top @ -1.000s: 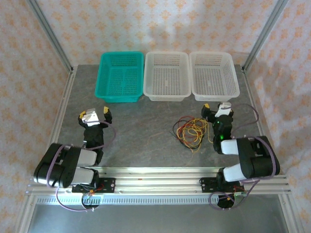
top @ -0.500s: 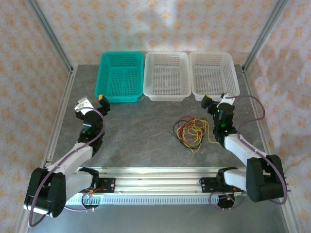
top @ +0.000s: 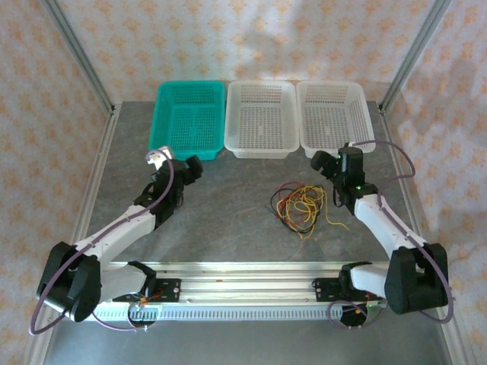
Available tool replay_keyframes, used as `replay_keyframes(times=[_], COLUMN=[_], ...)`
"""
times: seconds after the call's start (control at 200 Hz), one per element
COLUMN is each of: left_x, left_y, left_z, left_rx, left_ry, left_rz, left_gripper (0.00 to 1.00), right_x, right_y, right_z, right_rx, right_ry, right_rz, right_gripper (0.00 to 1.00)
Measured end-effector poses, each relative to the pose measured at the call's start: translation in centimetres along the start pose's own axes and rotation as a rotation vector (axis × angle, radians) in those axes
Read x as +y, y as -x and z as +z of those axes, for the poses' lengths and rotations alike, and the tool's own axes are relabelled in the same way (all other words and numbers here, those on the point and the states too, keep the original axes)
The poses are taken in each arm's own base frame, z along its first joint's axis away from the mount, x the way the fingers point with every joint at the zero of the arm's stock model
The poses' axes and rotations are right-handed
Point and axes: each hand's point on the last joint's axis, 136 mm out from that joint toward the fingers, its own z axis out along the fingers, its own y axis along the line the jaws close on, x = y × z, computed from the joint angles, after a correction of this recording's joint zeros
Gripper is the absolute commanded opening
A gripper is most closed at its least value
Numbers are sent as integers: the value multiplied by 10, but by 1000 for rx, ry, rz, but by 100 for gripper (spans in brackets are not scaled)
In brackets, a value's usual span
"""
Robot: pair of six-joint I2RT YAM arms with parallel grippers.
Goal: Untangle the cables
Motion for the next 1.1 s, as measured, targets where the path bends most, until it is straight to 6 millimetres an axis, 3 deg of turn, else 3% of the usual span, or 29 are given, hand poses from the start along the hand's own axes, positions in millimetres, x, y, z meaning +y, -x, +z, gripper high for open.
replay_keyframes(times=[0.21,0.436,0.786,0.926,1.101], left_x=[-77,-143,-172,-175,-176], left_y=[-70,-112,-113,-116,-117], left_z=[-11,-26,-23,-26,-28], left_rx=[190,288,314,313,315], left_ry=[-211,-373,-403,-411,-414], left_rz=[169,294,317,346,377], left_gripper=[99,99,100,100,99], right_x=[-33,-25,-39,-36,-40], right_y=[-45,-70,-104,-113,-137], right_z=[-3,-5,3,0,-4], right_rx=[181,291,412,430,466], right_ry=[-140,-78,-136,-144,-177], right_rz=[43,61,53,45,45], right_gripper=[99,100,100,100,100])
